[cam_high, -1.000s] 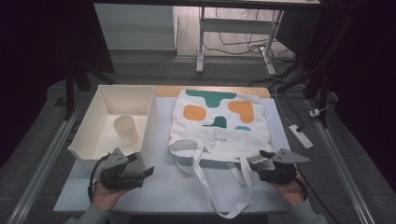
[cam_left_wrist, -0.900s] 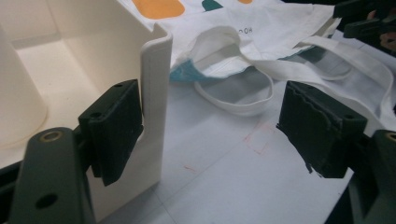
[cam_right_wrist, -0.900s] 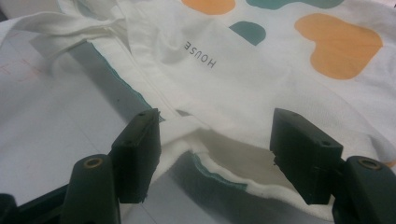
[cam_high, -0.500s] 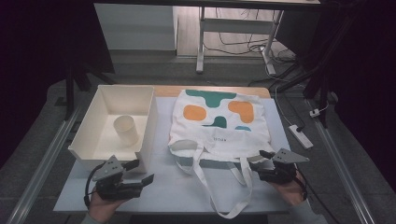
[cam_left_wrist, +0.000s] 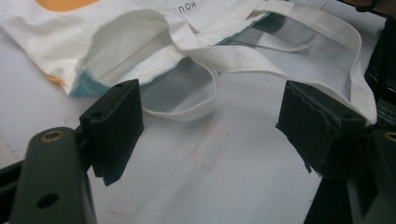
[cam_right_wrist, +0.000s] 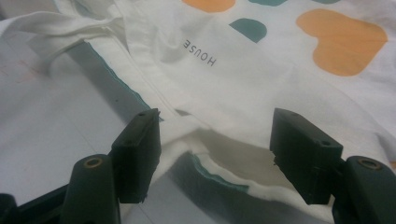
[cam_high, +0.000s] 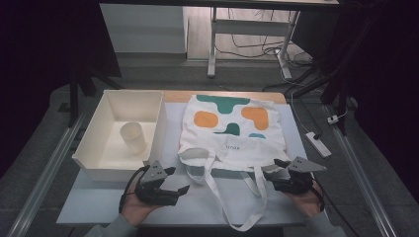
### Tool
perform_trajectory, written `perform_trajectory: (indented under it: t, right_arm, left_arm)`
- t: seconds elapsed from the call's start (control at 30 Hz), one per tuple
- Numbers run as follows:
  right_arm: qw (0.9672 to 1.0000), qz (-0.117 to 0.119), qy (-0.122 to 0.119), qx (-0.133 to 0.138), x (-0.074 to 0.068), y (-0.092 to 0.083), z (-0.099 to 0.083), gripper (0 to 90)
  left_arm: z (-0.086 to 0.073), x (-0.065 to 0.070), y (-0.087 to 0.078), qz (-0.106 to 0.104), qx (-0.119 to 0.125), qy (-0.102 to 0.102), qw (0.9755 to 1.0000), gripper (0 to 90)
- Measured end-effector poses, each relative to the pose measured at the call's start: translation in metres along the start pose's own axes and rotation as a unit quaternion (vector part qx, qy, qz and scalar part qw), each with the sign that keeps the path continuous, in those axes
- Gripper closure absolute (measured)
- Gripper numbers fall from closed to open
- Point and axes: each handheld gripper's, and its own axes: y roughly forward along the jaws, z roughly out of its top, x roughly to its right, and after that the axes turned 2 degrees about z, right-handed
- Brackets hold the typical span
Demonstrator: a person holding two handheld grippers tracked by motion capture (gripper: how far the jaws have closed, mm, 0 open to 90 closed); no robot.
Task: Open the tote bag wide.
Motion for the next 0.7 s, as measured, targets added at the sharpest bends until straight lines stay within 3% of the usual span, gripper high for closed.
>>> perform_trajectory:
  t: [0.37,0.7]
  right_arm:
    - [1.0,0.001,-0.007,-0.006,-0.002,0.004,0.0,33.6]
    - [1.0,0.0,-0.006,-0.008,-0.001,0.005,-0.001,33.6]
  left_arm:
    - [0.008,0.001,0.017,-0.013,-0.009,0.004,0.9999,24.0]
    - [0.027,0.015,0.04,-0.049,-0.024,0.045,0.9975,23.8]
